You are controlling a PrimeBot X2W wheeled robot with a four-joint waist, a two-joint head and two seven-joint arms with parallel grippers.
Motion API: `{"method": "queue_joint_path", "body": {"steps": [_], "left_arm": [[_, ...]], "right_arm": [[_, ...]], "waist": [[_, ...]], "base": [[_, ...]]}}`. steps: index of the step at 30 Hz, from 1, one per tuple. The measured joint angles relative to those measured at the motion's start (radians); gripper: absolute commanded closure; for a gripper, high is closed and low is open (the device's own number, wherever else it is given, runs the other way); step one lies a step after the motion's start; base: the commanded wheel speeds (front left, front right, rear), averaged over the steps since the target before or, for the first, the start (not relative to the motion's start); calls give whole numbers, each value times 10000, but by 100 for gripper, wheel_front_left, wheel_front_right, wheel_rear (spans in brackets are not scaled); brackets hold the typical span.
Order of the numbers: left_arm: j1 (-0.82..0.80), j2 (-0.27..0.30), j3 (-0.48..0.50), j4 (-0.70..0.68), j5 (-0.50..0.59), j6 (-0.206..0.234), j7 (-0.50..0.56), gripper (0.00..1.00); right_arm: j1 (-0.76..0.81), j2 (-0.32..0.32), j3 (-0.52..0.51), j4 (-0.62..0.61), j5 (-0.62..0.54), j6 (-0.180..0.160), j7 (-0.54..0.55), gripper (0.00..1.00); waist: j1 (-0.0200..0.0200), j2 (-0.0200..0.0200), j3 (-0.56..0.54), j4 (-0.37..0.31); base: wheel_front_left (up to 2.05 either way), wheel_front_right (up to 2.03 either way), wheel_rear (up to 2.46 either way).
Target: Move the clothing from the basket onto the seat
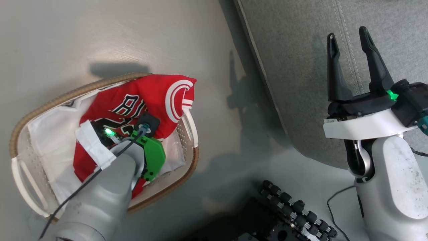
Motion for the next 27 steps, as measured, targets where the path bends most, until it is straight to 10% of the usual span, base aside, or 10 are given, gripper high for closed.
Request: {"method": "queue_joint_path", "body": {"steps": [14, 27], "left_arm": [[1757, -232, 527, -2477, -1344, -186, -688, 100], [2967, 1058, 242, -6167, -1438, -215, -606, 100]], "right_arm": [[446, 21, 0, 1055, -1003, 0, 0, 0], [2002, 17, -472, 2151, -1678, 0, 0, 0]], "waist": [[0, 0, -1900, 978], [-2, 0, -4752, 1894]], "base": [[0, 0, 0], [0, 0, 0]]}}
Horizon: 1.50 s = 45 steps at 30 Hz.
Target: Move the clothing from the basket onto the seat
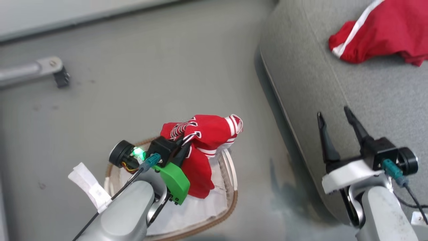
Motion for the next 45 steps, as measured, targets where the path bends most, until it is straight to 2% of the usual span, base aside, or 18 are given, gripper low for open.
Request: {"method": "queue_joint_path", "body": {"steps": [5, 12, 17, 23, 30, 33, 39, 42, 45], "left_arm": [[-475, 637, -662, -1348, -316, -15, 777, 100], [-1661, 1450, -571, -3216, -920, -15, 1737, 100], [-2687, 1862, -226, -3708, -953, -15, 1948, 100], [-3491, 1881, -6, -3668, -1037, -15, 2002, 100], [-4072, 1659, -90, -3300, -1093, -15, 2073, 100], [-4228, 1534, -115, -3097, -1120, -15, 2057, 100], [-4364, 1381, -194, -2729, -1122, -15, 2011, 100], [-4380, 1202, -272, -2615, -1162, -15, 2002, 100], [-4408, 932, -382, -2591, -1229, -15, 2004, 100]], "right_arm": [[567, -4, 107, 291, -94, 0, 0, 0], [909, -10, 314, 468, -92, 0, 0, 0], [888, -4, 690, 477, 31, 0, 0, 0], [799, -10, 1471, 489, 341, 0, 0, 0], [368, -10, 3287, 414, 1235, 0, 0, 0], [84, -8, 4291, -81, 1973, 0, 0, 0], [-186, -4, 5459, -1567, 2792, 0, -6, 0], [-244, 0, 5722, -1509, 2663, 0, -8, 0], [-641, -15, 5687, -918, 2092, 0, -10, 0]], "waist": [[0, 0, -1230, 303], [0, 0, -2790, 626], [-1, 0, -3572, 810], [0, 0, -4094, 954], [0, 0, -4196, 1040], [0, 0, -4226, 1072], [0, 0, -4296, 1092], [0, 0, -4330, 1108], [0, 0, -4354, 1180]], "base": [[0, 0, 0], [0, 0, 0], [0, 0, 0], [0, 0, 0], [0, 0, 0], [0, 0, 0], [0, 0, 0], [0, 0, 0], [0, 0, 0]]}}
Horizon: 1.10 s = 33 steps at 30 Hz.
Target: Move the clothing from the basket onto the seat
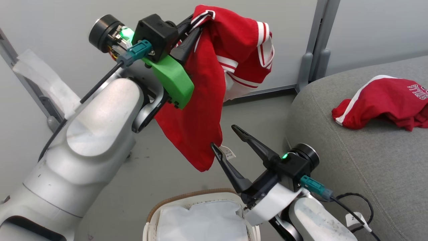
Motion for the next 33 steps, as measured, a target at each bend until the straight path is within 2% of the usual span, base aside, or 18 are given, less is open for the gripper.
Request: {"method": "queue_joint_path", "body": {"steps": [17, 18, 19, 20, 31, 33], "left_arm": [[-112, -846, -635, -98, -349, 0, -163, 100], [-107, -849, -667, -138, -362, 0, -163, 100], [-105, -849, -681, -174, -389, 0, -163, 100], [-104, -849, -702, -224, -418, 0, -165, 100], [376, -506, -581, 73, -857, 150, -92, 100], [504, -416, -529, 297, -901, 182, -102, 80]], "right_arm": [[-2286, 0, 775, 4013, 1333, 0, 2, 0], [-2359, 2, 918, 4201, 1499, 0, 0, 54], [-2431, 2, 995, 4328, 1603, 0, 2, 73], [-2524, 8, 1074, 4441, 1724, 0, 0, 99], [-2808, 0, 1012, 4278, 2006, 0, 2, 100], [-2785, 2, 986, 4117, 2006, 0, 0, 100]], "waist": [[0, 0, -148, 833], [1, 0, -158, 879], [0, 0, -165, 911], [1, 0, -172, 946], [1, 0, -83, 864], [1, 0, -56, 806]], "base": [[0, 0, 0], [0, 0, 0], [0, 0, 0], [0, 0, 0], [0, 0, 0], [0, 0, 0]]}}
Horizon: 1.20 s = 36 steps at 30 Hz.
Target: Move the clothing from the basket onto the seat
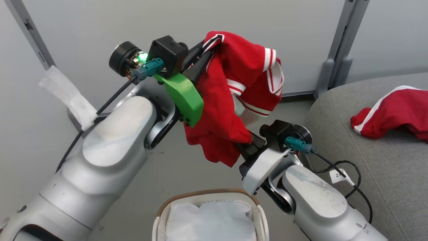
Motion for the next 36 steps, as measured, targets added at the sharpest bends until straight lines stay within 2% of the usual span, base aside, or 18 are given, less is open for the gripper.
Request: {"method": "queue_joint_path", "body": {"steps": [1, 2, 3, 5, 15, 23, 28, 36], "left_arm": [[84, 42, 38, 140, -71, 38, -2, 64], [173, 75, 77, 314, -151, 48, 2, 58], [269, 113, 102, 470, -228, 48, -2, 35], [422, 226, 111, 763, -268, 48, -81, 0], [1806, 368, 190, 1476, -1016, -48, -1060, 0], [3321, 105, 153, 1542, -1239, -81, -1824, 0], [4364, -113, 359, 1179, -1127, 146, -1964, 0], [5645, -337, 943, 341, -523, 219, -1987, 0]], "right_arm": [[24, 2, -25, -113, 2, 0, 0, 100], [63, 4, -63, -234, 17, 0, 2, 100], [116, 2, -96, -336, 27, 0, 0, 100], [201, 4, -159, -464, 25, 0, 2, 100], [407, 0, -1319, -790, -380, 0, 2, 100], [607, 0, -2255, -780, -568, 0, 2, 100], [748, 0, -2665, -757, -755, 0, 2, 100], [867, 0, -3093, -744, -1066, 0, 2, 100]], "waist": [[0, 0, 15, -34], [0, 0, 30, -65], [0, 0, 48, -94], [0, 0, 83, -151], [0, 0, 254, -327], [0, 0, 299, -308], [0, 0, 312, -301], [0, 0, 325, -288]], "base": [[0, 0, 0], [0, 0, 0], [0, 0, 0], [0, 0, 0], [0, 0, 0], [0, 0, 0], [0, 0, 0], [0, 0, 0]]}}
